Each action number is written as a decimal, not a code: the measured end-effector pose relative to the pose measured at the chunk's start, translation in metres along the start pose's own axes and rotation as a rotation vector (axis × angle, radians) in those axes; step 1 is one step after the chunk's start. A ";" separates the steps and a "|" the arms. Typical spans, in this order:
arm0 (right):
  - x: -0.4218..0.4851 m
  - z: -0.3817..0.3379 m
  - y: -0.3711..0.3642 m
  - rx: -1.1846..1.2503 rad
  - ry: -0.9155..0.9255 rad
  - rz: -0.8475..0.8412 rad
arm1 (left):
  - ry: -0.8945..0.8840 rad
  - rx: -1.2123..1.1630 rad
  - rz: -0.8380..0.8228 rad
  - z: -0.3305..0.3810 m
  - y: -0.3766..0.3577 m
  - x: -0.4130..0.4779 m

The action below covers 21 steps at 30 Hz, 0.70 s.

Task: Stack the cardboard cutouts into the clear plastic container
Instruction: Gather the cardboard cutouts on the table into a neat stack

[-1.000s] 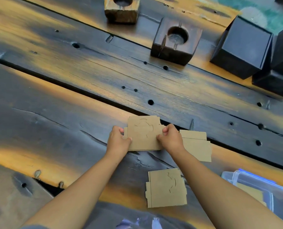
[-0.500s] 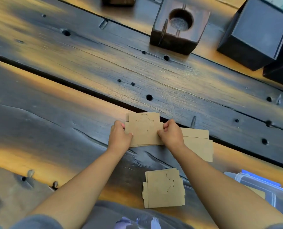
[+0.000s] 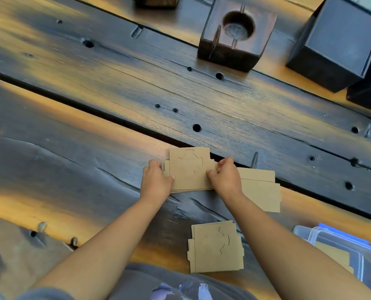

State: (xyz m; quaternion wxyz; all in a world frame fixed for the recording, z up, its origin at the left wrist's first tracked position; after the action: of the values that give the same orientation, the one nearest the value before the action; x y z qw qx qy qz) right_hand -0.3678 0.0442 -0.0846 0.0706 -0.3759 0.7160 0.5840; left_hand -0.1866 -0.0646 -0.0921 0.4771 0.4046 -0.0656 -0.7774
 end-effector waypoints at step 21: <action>-0.017 0.057 0.022 0.027 -0.057 -0.119 | 0.002 -0.023 -0.113 0.015 -0.033 -0.035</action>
State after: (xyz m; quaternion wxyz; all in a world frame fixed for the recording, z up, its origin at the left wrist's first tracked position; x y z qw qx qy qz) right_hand -0.3884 0.1039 -0.0760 0.1306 -0.4000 0.6978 0.5797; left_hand -0.2121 -0.0239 -0.0782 0.4372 0.4029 -0.0330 -0.8034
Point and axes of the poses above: each hand's wrist, its own x-axis towards the middle knuckle, its own y-axis out of the back of the hand, z = x × y, the point moved 3 cm from there along x, towards the middle knuckle, and after that the axes turned 15 degrees about -x, right-handed, at the moved point
